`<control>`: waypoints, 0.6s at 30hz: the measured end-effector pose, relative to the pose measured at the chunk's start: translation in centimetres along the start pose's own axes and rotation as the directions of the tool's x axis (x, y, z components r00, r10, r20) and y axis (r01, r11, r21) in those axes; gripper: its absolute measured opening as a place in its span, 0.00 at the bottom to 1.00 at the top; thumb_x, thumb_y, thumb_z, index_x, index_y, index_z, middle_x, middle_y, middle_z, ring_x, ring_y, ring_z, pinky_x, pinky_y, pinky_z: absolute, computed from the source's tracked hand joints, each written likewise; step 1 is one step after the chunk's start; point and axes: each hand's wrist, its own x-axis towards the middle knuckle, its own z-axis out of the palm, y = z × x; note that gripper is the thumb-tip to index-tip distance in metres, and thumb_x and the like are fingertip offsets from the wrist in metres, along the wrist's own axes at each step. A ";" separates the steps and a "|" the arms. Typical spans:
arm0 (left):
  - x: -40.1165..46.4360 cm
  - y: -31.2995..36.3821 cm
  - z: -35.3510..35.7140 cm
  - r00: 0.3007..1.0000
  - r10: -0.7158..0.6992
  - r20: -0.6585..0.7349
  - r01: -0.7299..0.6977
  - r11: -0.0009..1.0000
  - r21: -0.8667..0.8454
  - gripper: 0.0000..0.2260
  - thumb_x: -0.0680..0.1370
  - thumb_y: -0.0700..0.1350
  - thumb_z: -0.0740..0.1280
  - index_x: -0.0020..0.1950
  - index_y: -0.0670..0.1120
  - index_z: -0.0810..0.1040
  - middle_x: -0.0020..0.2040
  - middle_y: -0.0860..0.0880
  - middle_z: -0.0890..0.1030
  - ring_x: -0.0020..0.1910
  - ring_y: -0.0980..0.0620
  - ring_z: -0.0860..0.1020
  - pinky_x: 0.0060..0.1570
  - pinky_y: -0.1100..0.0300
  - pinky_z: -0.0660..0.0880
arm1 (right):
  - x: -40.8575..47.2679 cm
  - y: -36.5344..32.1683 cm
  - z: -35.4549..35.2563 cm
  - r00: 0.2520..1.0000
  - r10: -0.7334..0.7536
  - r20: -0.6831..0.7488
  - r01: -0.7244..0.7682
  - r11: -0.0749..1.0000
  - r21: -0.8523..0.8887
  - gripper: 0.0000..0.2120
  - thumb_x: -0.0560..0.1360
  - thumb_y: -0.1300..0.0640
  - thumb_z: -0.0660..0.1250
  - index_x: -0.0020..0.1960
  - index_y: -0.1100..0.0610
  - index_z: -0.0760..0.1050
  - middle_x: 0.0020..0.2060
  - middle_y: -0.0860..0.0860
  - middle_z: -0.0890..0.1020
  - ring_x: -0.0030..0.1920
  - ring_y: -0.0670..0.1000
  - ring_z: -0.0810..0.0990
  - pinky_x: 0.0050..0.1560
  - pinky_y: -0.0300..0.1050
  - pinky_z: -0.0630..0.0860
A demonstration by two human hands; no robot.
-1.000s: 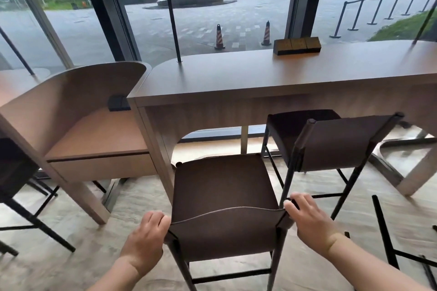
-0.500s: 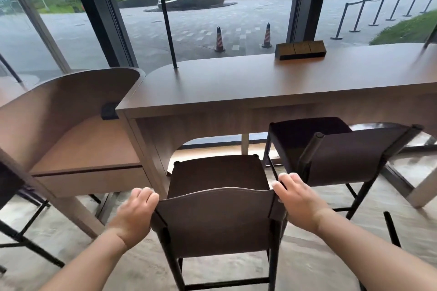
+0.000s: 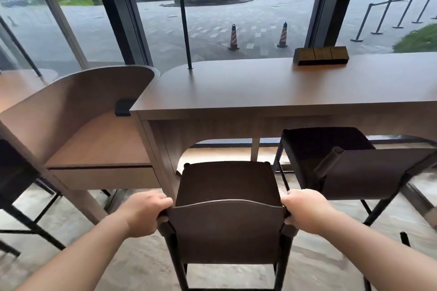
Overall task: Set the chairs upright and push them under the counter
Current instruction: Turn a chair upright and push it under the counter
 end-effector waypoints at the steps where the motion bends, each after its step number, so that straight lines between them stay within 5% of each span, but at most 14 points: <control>1: 0.2 0.1 -0.3 0.994 0.016 0.111 -0.017 1.000 0.010 0.05 0.75 0.50 0.65 0.48 0.52 0.73 0.48 0.55 0.78 0.48 0.50 0.76 0.43 0.56 0.71 | -0.2 -0.3 0.0 0.999 -0.009 0.052 0.010 1.000 -0.019 0.12 0.72 0.46 0.68 0.51 0.51 0.76 0.47 0.50 0.79 0.48 0.56 0.80 0.42 0.46 0.74; 5: 0.3 1.3 0.1 0.935 0.102 0.340 -0.125 0.991 0.045 0.07 0.76 0.49 0.59 0.51 0.53 0.74 0.51 0.51 0.80 0.50 0.46 0.77 0.46 0.54 0.71 | -2.0 -1.5 1.0 0.993 -0.025 0.118 0.030 0.999 -0.044 0.12 0.74 0.46 0.64 0.51 0.52 0.78 0.47 0.49 0.75 0.50 0.56 0.79 0.41 0.45 0.71; 12: -3.2 5.3 1.5 0.867 0.142 0.478 -0.186 0.982 0.045 0.10 0.72 0.43 0.59 0.51 0.50 0.74 0.51 0.47 0.79 0.50 0.40 0.77 0.39 0.54 0.65 | -7.0 -3.4 4.7 0.986 -0.059 0.156 0.051 0.997 0.057 0.12 0.75 0.47 0.59 0.50 0.53 0.75 0.39 0.45 0.63 0.49 0.56 0.77 0.38 0.46 0.62; 16: -3.5 7.8 2.1 0.829 0.260 0.495 -0.219 0.966 -0.139 0.11 0.69 0.42 0.60 0.50 0.51 0.73 0.52 0.49 0.79 0.53 0.44 0.77 0.43 0.54 0.68 | -9.5 -4.7 6.2 0.988 -0.080 0.132 0.072 0.995 0.064 0.08 0.74 0.52 0.60 0.49 0.52 0.75 0.44 0.48 0.70 0.43 0.56 0.79 0.25 0.45 0.53; 18: -3.2 8.5 2.5 0.867 0.291 0.405 -0.167 0.935 -0.313 0.13 0.72 0.51 0.61 0.55 0.54 0.74 0.53 0.53 0.79 0.53 0.50 0.77 0.47 0.58 0.70 | -10.2 -4.8 6.1 0.995 -0.088 0.041 0.087 0.996 0.027 0.06 0.71 0.52 0.63 0.47 0.51 0.75 0.45 0.48 0.75 0.37 0.53 0.79 0.23 0.43 0.53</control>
